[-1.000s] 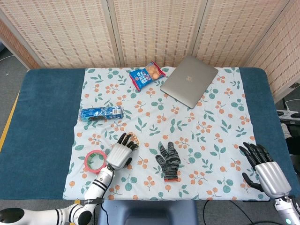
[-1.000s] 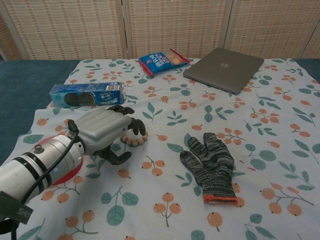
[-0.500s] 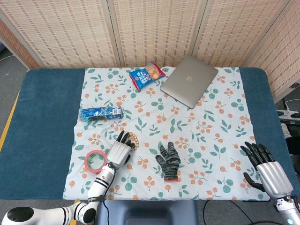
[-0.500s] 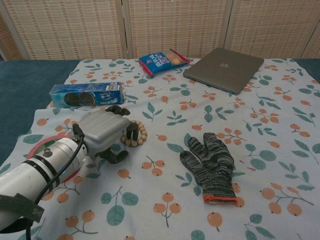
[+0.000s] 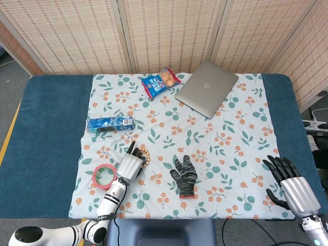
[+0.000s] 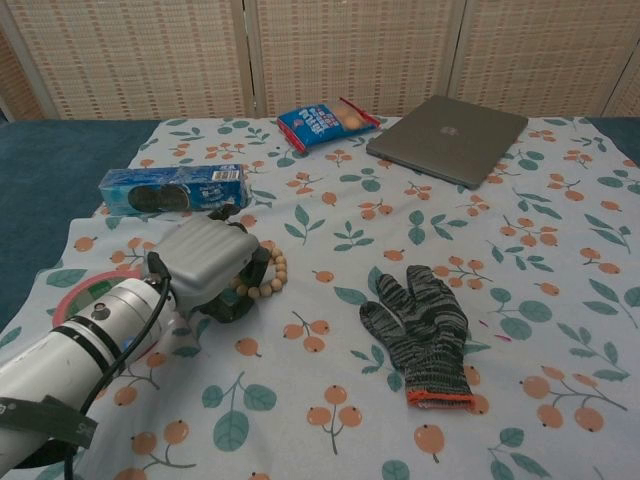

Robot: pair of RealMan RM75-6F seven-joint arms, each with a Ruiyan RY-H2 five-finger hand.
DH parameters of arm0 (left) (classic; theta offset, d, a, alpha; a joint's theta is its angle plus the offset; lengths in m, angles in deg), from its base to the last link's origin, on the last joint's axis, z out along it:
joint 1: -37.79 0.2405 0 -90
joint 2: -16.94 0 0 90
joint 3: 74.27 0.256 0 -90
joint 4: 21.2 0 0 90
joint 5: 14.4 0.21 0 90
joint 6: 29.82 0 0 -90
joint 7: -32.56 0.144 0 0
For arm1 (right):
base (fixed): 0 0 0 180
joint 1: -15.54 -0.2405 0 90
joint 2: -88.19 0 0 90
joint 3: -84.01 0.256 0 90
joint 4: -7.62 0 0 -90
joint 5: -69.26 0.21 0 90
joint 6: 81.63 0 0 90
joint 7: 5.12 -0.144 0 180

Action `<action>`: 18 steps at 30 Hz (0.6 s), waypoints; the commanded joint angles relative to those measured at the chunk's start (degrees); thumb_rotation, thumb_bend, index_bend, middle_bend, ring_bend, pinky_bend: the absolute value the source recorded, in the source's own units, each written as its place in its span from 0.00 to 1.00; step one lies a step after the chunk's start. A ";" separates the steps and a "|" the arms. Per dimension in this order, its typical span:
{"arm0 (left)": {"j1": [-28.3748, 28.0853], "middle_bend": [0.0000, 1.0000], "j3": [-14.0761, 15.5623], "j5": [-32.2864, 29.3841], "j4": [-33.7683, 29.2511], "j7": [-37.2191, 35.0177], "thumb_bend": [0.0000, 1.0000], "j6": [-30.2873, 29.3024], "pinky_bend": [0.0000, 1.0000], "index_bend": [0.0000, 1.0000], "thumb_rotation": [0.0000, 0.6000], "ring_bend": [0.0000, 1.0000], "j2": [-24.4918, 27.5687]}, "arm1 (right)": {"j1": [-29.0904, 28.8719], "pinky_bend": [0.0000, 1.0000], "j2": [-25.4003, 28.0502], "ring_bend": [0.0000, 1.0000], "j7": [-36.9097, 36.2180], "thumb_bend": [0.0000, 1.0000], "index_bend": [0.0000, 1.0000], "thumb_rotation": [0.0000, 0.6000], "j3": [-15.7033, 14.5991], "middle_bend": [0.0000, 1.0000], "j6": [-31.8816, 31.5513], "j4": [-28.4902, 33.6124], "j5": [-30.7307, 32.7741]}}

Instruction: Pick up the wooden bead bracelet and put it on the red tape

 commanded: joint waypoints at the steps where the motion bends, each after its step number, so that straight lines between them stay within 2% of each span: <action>1: 0.23 0.67 0.25 1.67 1.51 -1.25 0.47 -1.90 0.03 0.66 1.00 0.31 -0.80 | 0.00 0.00 0.00 0.00 0.00 0.30 0.00 0.97 -0.02 0.00 0.01 -0.01 -0.04; 7: 0.74 0.69 -0.63 3.69 -0.65 -5.53 0.51 -4.33 0.04 0.68 1.00 0.33 0.63 | 0.00 0.00 -0.09 0.00 0.26 0.30 0.00 0.97 -0.14 0.00 0.05 0.03 -0.32; 10: 1.04 0.69 -1.98 3.99 -2.73 -7.90 0.53 -5.68 0.05 0.68 1.00 0.34 1.76 | 0.04 0.00 -0.13 0.00 0.37 0.30 0.00 0.97 -0.19 0.00 -0.02 0.07 -0.44; 13: 1.62 0.69 -4.55 1.89 -6.08 -10.21 0.58 -6.03 0.07 0.68 1.00 0.35 3.00 | 0.01 0.00 -0.19 0.00 0.52 0.30 0.00 0.97 -0.30 0.00 0.05 0.10 -0.69; 18: 1.97 0.70 -11.16 -5.60 -12.11 -11.98 0.63 -4.92 0.09 0.68 1.00 0.37 5.48 | -0.20 0.00 -0.26 0.00 0.56 0.30 0.00 0.97 -0.47 0.00 0.49 0.12 -0.91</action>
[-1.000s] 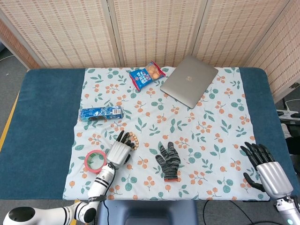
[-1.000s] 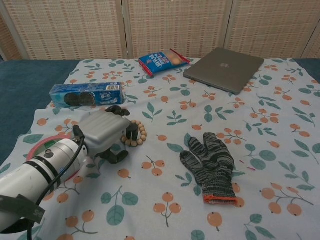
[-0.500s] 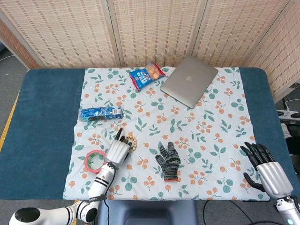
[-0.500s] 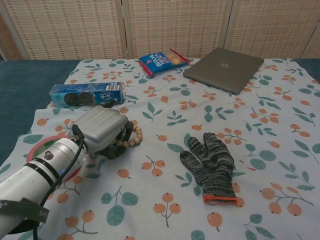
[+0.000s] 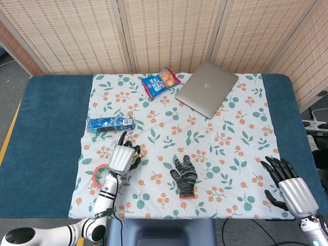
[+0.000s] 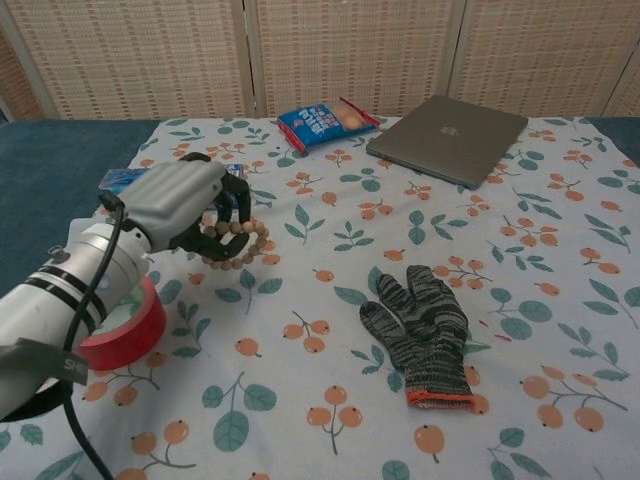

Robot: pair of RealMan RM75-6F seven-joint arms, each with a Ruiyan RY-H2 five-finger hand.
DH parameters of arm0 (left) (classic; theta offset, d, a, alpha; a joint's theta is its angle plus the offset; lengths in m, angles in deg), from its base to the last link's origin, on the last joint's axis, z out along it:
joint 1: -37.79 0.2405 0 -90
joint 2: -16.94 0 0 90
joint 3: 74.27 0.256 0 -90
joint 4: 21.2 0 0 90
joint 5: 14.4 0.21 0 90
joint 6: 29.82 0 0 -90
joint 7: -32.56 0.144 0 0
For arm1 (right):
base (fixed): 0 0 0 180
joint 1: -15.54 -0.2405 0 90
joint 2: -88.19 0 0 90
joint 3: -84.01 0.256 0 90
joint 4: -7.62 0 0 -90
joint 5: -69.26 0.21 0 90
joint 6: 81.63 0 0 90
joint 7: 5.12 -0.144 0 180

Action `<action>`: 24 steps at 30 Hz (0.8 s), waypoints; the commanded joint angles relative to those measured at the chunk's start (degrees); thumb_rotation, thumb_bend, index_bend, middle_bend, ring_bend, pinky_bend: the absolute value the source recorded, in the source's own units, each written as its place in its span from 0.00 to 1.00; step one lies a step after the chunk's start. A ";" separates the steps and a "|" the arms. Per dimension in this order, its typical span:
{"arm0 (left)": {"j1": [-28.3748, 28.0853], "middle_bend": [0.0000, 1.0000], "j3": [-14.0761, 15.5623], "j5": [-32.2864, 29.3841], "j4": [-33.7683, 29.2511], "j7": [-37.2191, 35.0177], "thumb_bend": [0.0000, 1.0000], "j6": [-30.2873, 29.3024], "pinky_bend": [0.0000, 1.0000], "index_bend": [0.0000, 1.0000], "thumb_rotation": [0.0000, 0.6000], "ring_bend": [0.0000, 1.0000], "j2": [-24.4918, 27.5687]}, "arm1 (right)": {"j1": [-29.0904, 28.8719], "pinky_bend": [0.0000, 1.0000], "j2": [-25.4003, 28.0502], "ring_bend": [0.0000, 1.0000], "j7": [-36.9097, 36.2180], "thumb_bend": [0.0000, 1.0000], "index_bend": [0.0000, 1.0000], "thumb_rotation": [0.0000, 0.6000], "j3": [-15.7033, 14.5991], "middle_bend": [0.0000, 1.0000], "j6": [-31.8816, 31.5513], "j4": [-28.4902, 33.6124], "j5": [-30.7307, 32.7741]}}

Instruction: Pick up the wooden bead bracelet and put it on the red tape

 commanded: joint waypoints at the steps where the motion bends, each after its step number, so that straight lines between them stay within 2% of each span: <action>1: 0.33 0.70 -5.64 -6.56 -4.58 -1.88 0.63 1.01 0.09 0.67 1.00 0.37 2.17 | -0.12 0.00 -0.02 0.00 -0.07 0.30 0.00 0.97 -0.12 0.00 0.22 0.03 -0.17; 5: 0.12 0.69 -12.68 -14.69 -7.13 -3.92 0.64 1.03 0.09 0.64 1.00 0.37 3.34 | -0.22 0.00 0.10 0.00 -0.34 0.30 0.00 0.97 -0.33 0.00 0.24 0.14 -0.64; 9: -0.10 0.68 -17.58 -20.73 -7.67 -5.19 0.64 0.26 0.09 0.60 1.00 0.37 4.47 | -0.22 0.00 0.12 0.00 -0.43 0.30 0.00 0.97 -0.37 0.00 0.18 0.12 -0.72; 12: -0.13 0.69 -20.14 -27.80 -9.06 -3.12 0.64 0.47 0.08 0.59 1.00 0.37 5.91 | -0.29 0.00 -0.02 0.00 -0.23 0.30 0.00 0.97 -0.39 0.00 0.38 0.09 -0.70; 16: 0.41 0.70 -26.16 -45.76 -15.55 -1.49 0.63 4.01 0.08 0.59 1.00 0.37 9.08 | -0.37 0.00 -0.04 0.00 -0.10 0.30 0.00 0.97 -0.55 0.00 0.51 0.24 -0.95; 17: 0.77 0.71 -28.73 -52.93 -18.09 -1.92 0.62 6.05 0.08 0.59 1.00 0.37 10.76 | -0.30 0.00 0.00 0.00 -0.13 0.30 0.00 0.97 -0.58 0.00 0.30 0.28 -1.10; 20: 1.49 0.71 -33.10 -67.38 -22.78 -3.09 0.63 11.41 0.08 0.59 1.00 0.37 15.67 | -0.15 0.00 0.13 0.00 -0.34 0.30 0.00 0.97 -0.67 0.00 -0.13 0.29 -1.38; 24: 2.01 0.71 -34.38 -73.83 -26.57 -6.09 0.63 15.43 0.08 0.59 1.00 0.37 19.81 | -0.14 0.00 0.10 0.00 -0.35 0.30 0.00 0.97 -0.77 0.00 -0.21 0.20 -1.61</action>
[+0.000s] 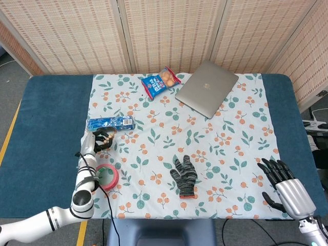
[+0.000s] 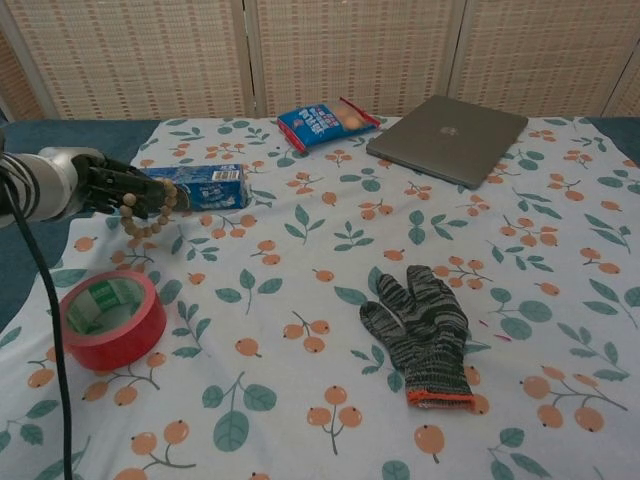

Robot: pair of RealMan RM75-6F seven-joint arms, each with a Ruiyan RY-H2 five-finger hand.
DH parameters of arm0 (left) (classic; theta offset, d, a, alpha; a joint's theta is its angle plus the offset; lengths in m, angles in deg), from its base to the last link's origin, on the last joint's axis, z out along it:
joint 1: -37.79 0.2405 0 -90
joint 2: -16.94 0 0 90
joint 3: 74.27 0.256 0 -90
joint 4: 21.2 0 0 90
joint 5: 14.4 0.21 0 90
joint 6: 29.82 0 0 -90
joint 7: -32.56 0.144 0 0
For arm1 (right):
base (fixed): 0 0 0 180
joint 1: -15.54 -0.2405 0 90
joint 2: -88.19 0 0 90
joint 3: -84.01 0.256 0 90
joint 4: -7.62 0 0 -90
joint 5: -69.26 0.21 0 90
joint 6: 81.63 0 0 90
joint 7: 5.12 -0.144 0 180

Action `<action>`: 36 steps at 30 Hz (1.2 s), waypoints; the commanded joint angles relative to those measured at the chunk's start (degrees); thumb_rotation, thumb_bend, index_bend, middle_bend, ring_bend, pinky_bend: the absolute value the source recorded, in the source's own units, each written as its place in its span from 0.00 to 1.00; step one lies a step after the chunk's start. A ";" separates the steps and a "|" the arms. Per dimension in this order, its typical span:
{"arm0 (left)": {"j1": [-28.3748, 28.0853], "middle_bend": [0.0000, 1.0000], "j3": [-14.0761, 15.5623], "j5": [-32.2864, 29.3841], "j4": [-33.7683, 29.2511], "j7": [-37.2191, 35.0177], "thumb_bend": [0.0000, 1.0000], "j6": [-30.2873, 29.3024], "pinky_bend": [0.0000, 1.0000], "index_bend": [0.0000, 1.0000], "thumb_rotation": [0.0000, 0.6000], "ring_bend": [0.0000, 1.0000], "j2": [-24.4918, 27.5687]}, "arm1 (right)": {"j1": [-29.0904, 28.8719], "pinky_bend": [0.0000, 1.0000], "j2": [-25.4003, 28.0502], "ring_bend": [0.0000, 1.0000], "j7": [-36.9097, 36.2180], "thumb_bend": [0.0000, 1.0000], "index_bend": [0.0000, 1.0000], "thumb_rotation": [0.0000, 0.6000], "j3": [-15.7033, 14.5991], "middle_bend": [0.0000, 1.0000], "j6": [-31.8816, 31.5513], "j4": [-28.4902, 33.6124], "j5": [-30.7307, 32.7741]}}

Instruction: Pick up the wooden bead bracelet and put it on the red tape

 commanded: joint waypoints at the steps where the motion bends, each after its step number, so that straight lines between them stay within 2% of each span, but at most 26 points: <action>1: 1.46 0.71 -6.63 -15.73 -9.36 -4.01 0.63 8.79 0.08 0.59 1.00 0.37 8.36 | -0.01 0.00 -0.05 0.00 0.06 0.30 0.00 0.97 -0.04 0.00 0.04 -0.05 -0.04; 6: 3.14 0.68 -8.87 -21.84 -14.36 -11.99 0.63 15.72 0.11 0.58 1.00 0.37 12.48 | -0.03 0.00 -0.13 0.00 0.27 0.30 0.00 0.97 -0.10 0.00 0.11 0.00 -0.11; 10: 4.41 0.63 -10.32 -25.08 -16.37 -19.00 0.62 21.36 0.10 0.55 1.00 0.34 14.88 | -0.04 0.00 -0.18 0.00 0.45 0.30 0.00 0.97 -0.18 0.00 0.16 0.02 -0.23; 14: 4.96 0.51 -8.80 -26.83 -15.58 -24.21 0.61 27.75 0.09 0.50 1.00 0.27 17.33 | -0.16 0.00 -0.29 0.00 0.55 0.30 0.00 0.97 -0.23 0.00 0.46 -0.03 -0.21; 17: 4.76 0.47 -7.18 -26.52 -14.40 -27.13 0.61 31.41 0.09 0.48 1.00 0.24 18.73 | -0.17 0.00 -0.29 0.00 0.54 0.30 0.00 0.97 -0.22 0.00 0.45 -0.05 -0.19; 23: 4.33 0.45 -3.31 -20.23 -13.27 -30.66 0.61 34.65 0.08 0.45 1.00 0.22 20.61 | -0.33 0.00 -0.41 0.00 0.79 0.30 0.00 0.97 -0.29 0.00 0.87 -0.04 -0.14; 27: 3.91 0.45 -0.90 -15.74 -12.77 -32.93 0.57 34.23 0.08 0.45 1.00 0.22 21.07 | -0.40 0.00 -0.46 0.00 1.02 0.30 0.00 0.97 -0.31 0.00 1.07 0.09 -0.06; 32: 3.16 0.47 1.96 -10.27 -13.49 -35.57 0.46 31.90 0.07 0.49 1.00 0.22 21.02 | -0.42 0.00 -0.50 0.00 1.35 0.30 0.00 0.97 -0.35 0.00 1.28 0.22 0.07; 36: 2.26 0.45 4.03 -6.80 -14.22 -37.13 0.41 31.30 0.04 0.50 1.00 0.19 21.05 | -0.46 0.00 -0.48 0.00 1.57 0.30 0.00 0.97 -0.47 0.00 1.46 0.36 0.00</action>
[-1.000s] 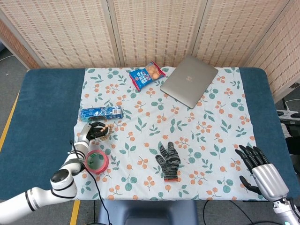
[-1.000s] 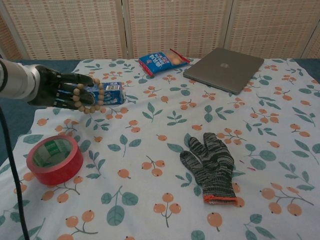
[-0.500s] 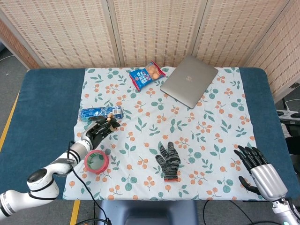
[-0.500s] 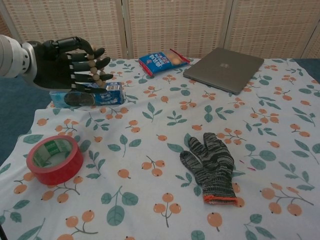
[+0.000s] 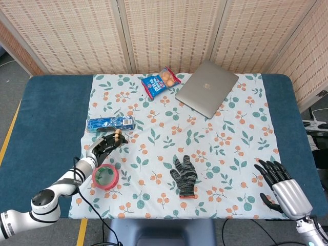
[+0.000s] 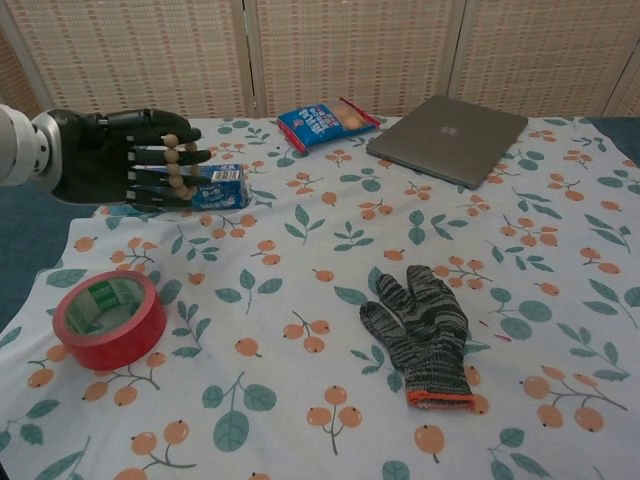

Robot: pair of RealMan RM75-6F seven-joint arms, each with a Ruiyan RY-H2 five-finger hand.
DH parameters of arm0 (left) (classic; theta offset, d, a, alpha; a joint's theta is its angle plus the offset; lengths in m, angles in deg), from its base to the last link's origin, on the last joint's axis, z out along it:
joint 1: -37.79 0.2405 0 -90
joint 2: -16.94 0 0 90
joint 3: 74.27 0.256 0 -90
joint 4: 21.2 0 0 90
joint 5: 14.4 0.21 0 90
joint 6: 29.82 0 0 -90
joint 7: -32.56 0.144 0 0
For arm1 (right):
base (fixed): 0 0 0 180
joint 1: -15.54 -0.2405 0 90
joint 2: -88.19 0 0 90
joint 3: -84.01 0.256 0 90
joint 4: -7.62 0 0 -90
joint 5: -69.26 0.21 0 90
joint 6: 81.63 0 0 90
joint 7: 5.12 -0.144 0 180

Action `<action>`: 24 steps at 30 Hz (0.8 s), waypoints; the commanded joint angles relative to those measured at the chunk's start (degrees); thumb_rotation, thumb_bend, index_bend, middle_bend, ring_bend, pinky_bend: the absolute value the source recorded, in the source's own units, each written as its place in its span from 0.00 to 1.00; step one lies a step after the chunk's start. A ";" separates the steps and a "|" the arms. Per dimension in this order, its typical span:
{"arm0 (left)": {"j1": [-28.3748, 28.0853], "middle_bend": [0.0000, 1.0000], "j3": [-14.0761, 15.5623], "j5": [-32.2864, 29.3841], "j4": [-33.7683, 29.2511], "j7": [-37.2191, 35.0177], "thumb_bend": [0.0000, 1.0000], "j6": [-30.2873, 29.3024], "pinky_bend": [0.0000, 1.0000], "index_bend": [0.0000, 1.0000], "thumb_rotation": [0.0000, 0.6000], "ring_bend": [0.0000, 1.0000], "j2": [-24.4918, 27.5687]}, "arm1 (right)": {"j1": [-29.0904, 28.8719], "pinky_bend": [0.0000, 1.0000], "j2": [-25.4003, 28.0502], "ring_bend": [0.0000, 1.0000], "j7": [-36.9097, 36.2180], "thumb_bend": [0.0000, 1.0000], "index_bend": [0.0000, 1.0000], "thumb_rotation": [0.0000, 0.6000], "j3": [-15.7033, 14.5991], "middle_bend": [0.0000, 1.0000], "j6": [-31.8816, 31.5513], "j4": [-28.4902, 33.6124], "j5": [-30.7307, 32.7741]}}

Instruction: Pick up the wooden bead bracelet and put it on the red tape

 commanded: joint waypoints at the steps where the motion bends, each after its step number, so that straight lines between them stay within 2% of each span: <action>1: -1.01 0.45 1.94 2.55 -0.59 -1.56 0.41 -0.98 0.04 0.50 1.00 0.19 0.02 | 0.02 0.00 0.06 0.00 0.03 0.30 0.00 0.97 -0.07 0.00 -0.07 0.09 -0.11; 5: -2.04 0.45 3.50 4.21 -0.65 -3.60 0.44 -1.00 0.02 0.52 1.00 0.18 0.27 | 0.21 0.00 0.25 0.00 -0.19 0.30 0.00 0.97 -0.06 0.00 -0.59 0.12 -0.22; 11: -3.15 0.44 6.38 8.09 -0.93 -5.66 0.47 -1.51 0.01 0.53 0.84 0.17 0.44 | 0.21 0.00 0.44 0.00 -0.37 0.30 0.00 0.97 -0.17 0.00 -0.59 0.18 -0.33; 13: -3.66 0.44 7.40 9.04 -0.81 -5.87 0.46 -1.32 0.01 0.51 0.83 0.16 0.61 | 0.23 0.00 0.48 0.00 -0.37 0.30 0.00 0.97 -0.20 0.00 -0.66 0.20 -0.39; 18: -5.45 0.40 10.21 11.26 -0.21 -5.97 0.45 -2.31 0.01 0.36 0.79 0.14 0.91 | 0.31 0.00 0.58 0.00 -0.53 0.30 0.00 0.97 -0.17 0.00 -0.87 0.24 -0.39; 20: -6.08 0.40 11.18 11.96 -0.05 -6.08 0.44 -3.22 0.01 0.34 0.78 0.14 0.87 | 0.31 0.00 0.59 0.00 -0.51 0.30 0.00 0.97 -0.19 0.00 -0.88 0.21 -0.43; 24: -6.71 0.39 11.95 12.01 -0.01 -7.11 0.41 -3.74 0.01 0.38 0.76 0.14 0.94 | 0.28 0.00 0.59 0.00 -0.48 0.30 0.00 0.97 -0.19 0.00 -0.80 0.20 -0.41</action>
